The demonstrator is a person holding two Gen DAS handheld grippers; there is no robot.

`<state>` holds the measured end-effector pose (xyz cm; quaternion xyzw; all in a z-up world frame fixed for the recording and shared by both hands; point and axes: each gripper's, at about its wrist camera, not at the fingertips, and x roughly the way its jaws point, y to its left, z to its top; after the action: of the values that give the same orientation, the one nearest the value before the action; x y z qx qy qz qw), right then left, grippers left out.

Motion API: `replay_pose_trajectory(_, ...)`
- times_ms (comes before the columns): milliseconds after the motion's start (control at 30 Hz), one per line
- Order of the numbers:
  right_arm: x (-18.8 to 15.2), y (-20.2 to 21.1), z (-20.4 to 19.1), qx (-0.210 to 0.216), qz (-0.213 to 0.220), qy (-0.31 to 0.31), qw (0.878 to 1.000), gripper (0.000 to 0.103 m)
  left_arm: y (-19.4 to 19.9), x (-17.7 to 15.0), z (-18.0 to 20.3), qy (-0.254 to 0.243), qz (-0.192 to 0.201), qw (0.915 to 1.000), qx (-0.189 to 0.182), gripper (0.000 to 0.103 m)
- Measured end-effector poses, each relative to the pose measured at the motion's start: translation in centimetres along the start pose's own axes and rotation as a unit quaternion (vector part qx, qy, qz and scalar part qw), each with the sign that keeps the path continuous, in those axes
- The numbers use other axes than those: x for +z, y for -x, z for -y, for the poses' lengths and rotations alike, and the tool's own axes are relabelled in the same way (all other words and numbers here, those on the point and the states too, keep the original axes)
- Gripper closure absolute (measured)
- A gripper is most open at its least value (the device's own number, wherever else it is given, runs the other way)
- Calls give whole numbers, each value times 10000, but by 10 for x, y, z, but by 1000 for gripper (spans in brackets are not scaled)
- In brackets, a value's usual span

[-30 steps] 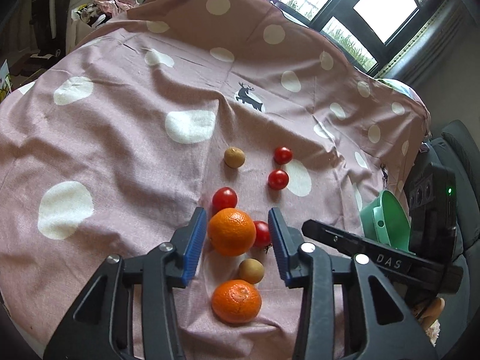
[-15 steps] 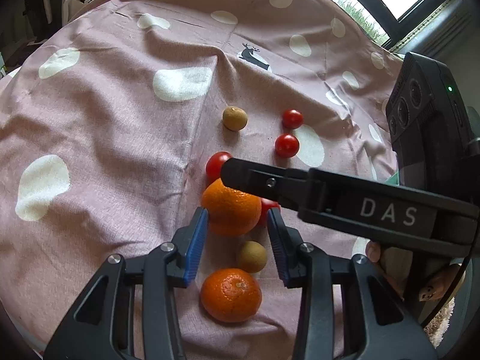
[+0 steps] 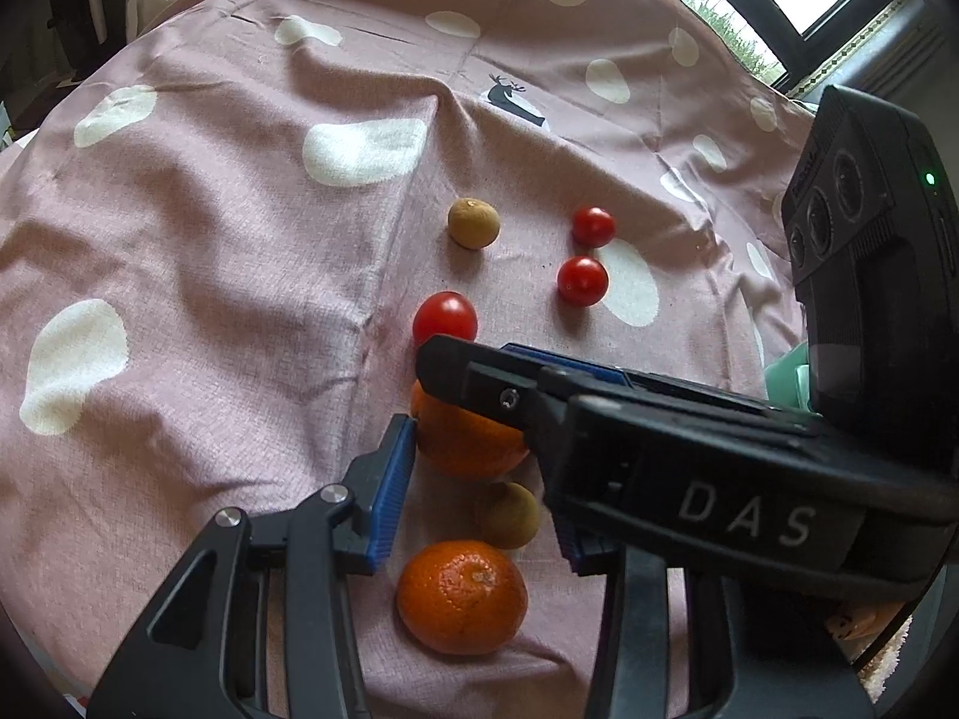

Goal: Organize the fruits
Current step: 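Close the right gripper around the large mandarin, then lift and carry the mandarin in the right gripper over the green bowl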

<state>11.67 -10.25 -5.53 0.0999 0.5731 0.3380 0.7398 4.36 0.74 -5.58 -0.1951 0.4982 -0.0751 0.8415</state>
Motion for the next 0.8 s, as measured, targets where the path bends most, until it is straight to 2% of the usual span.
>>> replay_pose_trajectory(67,-4,7,-7,-179,139,117,9997,62,8,-1,6,-90,160,9998,-40,61)
replay_pose_trajectory(167,-9,27,-12,-183,434,88,9988,62,20,-3,16,-251,355,9987,-259,61)
replay_pose_trajectory(333,-25,61,-9,-485,780,-8,9958,62,19,-12,39,-500,220,9956,-758,61)
replay_pose_trajectory(500,-47,78,13,-907,790,-334,9922,62,0,-26,68,-833,-166,9923,-903,61)
replay_pose_trajectory(667,-62,77,44,-951,642,-752,9905,61,-23,-35,80,-924,-498,9906,-883,61)
replay_pose_trajectory(800,-64,70,55,-919,473,-881,9907,61,-28,-36,80,-942,-511,9907,-837,61)
